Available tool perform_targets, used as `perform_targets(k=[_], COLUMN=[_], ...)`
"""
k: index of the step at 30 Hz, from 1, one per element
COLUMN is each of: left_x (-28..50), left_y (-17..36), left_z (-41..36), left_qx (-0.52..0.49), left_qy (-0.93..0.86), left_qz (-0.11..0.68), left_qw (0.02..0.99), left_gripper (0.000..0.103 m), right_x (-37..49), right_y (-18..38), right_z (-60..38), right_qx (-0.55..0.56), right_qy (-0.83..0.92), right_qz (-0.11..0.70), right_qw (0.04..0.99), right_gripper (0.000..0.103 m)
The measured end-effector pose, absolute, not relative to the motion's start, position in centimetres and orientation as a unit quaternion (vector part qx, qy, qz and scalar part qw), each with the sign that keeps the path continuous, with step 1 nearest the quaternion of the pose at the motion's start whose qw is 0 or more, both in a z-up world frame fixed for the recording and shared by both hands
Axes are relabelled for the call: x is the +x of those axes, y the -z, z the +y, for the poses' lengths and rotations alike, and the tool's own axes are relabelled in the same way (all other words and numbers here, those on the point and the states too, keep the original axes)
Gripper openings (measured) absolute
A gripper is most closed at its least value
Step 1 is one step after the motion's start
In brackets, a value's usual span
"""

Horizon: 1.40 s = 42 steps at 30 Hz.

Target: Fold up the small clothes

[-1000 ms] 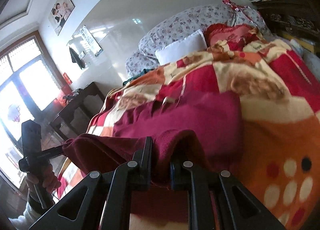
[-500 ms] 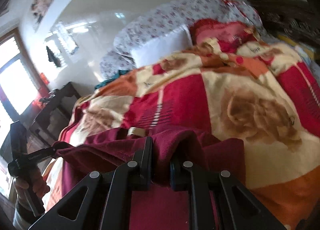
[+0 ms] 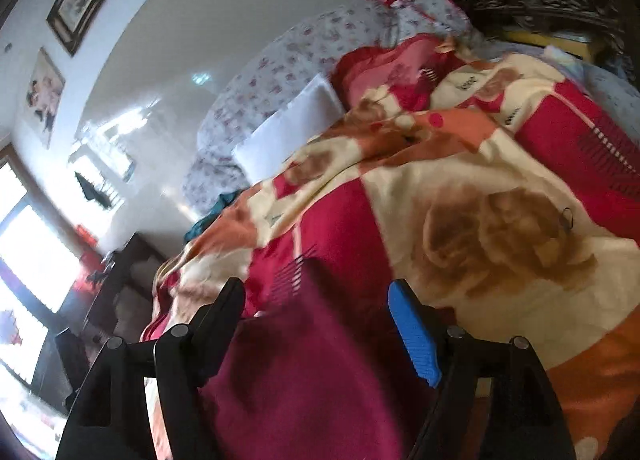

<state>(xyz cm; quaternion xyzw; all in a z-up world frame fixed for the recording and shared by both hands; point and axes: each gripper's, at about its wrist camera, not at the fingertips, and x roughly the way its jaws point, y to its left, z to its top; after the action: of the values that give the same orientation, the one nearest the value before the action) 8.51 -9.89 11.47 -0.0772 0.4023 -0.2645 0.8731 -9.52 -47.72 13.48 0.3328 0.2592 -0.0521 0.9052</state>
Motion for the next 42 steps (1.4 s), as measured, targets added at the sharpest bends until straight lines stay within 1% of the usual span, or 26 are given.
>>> perform_targets(k=[2,4,7,10,12,14,16,21,24,26,27,29,32,33,35,36,39,42], left_x=[8.0,7.4,6.9,7.4,7.5,7.0,6.2,2.8,-0.1,-2.1,-3.1,-4.3,-6.3,-6.9,-7.7,-7.9,-7.9,-7.4], left_y=[-11.4,-10.9,-9.4,-6.6,-5.2,-5.3,-6.0,-7.5,-7.4,-6.9,-6.5,-6.0,-5.3,-5.0,-4.4,-4.1,-3.6,-3.5], left_z=[-9.6,-9.9,-11.4,-12.7,-13.1,-13.2,-12.6,-9.4,-7.6,-6.4,-5.8,-5.0,-3.6,-3.2,-2.9,-3.0,-3.6,-4.3], left_qx=[-0.093,-0.098,-0.086,-0.076,-0.062,-0.039,-0.031,-0.061,-0.073,-0.084,-0.092,-0.101,-0.102,-0.101,-0.097,-0.09,-0.074,-0.086], left_qy=[0.273,0.277,0.279,0.267,0.253,0.253,0.244,0.267,0.279,0.291,0.298,0.302,0.309,0.311,0.313,0.314,0.316,0.324], left_qz=[0.407,0.411,0.418,0.449,0.459,0.452,0.453,0.45,0.44,0.44,0.442,0.445,0.439,0.436,0.436,0.439,0.445,0.442], left_qw=[0.867,0.863,0.86,0.849,0.849,0.855,0.857,0.85,0.85,0.845,0.841,0.837,0.837,0.838,0.838,0.837,0.835,0.832], left_gripper=[0.067,0.07,0.071,0.073,0.073,0.073,0.073,0.075,0.079,0.08,0.081,0.081,0.084,0.086,0.087,0.087,0.087,0.087], right_x=[-9.3,-8.3,-6.1,-3.3,-2.5,-1.9,-2.3,-5.6,-8.2,-8.7,-8.8,-8.7,-10.0,-10.8,-12.8,-13.8,-17.0,-19.2], right_y=[-13.6,-12.8,-10.8,-7.9,-7.2,-7.1,-7.6,-9.6,-9.6,-9.0,-8.4,-7.1,-7.8,-8.2,-9.1,-9.3,-9.4,-9.4], right_z=[-45.4,-42.9,-40.3,-37.9,-37.1,-37.3,-38.0,-36.8,-34.5,-33.2,-32.7,-32.2,-32.4,-32.6,-33.0,-33.2,-34.7,-36.5], right_qx=[0.284,0.238,0.205,0.144,0.112,0.118,0.148,0.174,0.162,0.155,0.147,0.136,0.154,0.164,0.178,0.178,0.184,0.188], right_qy=[0.039,0.03,0.019,0.047,0.067,0.078,0.088,0.059,0.032,0.018,0.016,0.026,0.026,0.022,0.018,0.02,0.035,0.05], right_qz=[0.274,0.298,0.338,0.388,0.388,0.394,0.398,0.389,0.385,0.392,0.399,0.418,0.405,0.396,0.373,0.367,0.362,0.368], right_qw=[0.918,0.924,0.918,0.909,0.912,0.908,0.901,0.903,0.908,0.907,0.905,0.898,0.901,0.903,0.911,0.913,0.913,0.909], right_gripper=[0.077,0.067,0.057,0.055,0.055,0.055,0.056,0.057,0.061,0.067,0.072,0.072,0.072,0.072,0.075,0.078,0.079,0.082])
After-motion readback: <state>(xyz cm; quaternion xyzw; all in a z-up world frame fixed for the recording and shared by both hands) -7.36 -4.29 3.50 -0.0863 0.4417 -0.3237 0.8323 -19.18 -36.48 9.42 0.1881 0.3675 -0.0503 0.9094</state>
